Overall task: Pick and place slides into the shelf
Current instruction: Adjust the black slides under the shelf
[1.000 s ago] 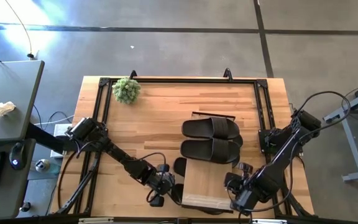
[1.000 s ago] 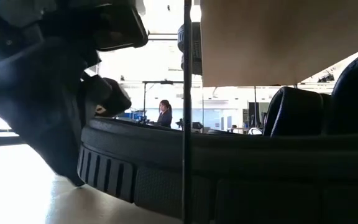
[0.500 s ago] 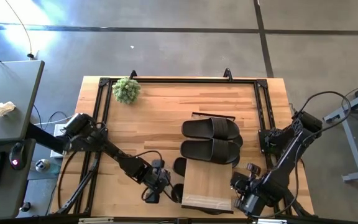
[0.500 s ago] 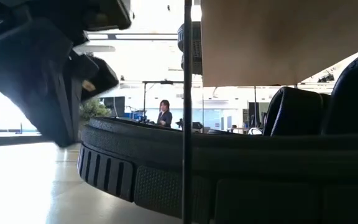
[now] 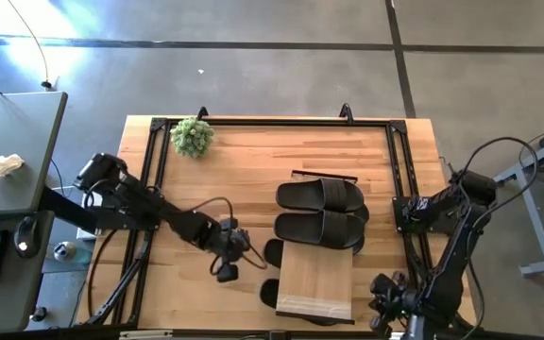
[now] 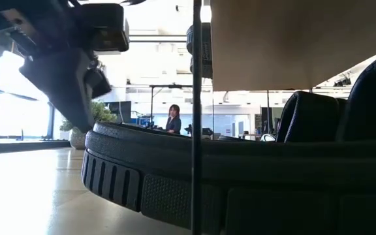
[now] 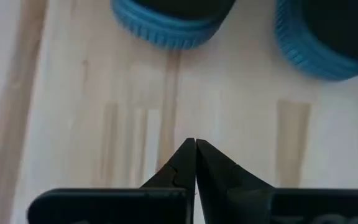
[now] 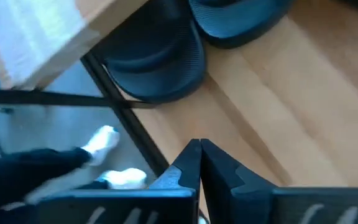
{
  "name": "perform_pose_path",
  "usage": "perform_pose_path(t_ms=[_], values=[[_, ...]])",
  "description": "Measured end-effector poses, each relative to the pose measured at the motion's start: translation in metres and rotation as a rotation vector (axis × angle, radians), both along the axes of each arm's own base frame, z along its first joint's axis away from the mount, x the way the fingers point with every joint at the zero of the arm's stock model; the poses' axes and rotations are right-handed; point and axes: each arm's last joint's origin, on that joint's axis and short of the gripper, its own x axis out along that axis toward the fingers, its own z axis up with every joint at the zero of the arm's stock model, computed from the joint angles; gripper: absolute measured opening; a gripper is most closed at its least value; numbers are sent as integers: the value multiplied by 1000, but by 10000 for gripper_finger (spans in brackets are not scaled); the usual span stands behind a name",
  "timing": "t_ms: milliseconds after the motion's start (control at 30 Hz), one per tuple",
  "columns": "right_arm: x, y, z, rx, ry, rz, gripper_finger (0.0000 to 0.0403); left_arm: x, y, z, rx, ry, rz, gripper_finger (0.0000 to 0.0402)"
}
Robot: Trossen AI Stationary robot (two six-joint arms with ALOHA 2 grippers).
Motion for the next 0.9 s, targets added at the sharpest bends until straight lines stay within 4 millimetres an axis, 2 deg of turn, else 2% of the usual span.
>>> perform_pose_path(t_ms=[133,233,400,500,667,900], values=[[-5,-11,-25,46,-39,-81,0,-3,18,-5,-65,-20,28,0],[-7,-27,-45,66,-50,-172,0,-6,28,-12,-59,2,63,0],[-7,-44,-83,209,-120,-246,0,0,44,-19,-71,-2,157,0],[-6,-52,-98,296,-192,-321,0,2,52,-20,-93,0,239,0],[-6,-59,-105,344,-202,-410,0,3,63,-23,-174,36,339,0],[-3,-55,-102,397,-237,-419,3,-2,81,-35,-335,129,472,0]])
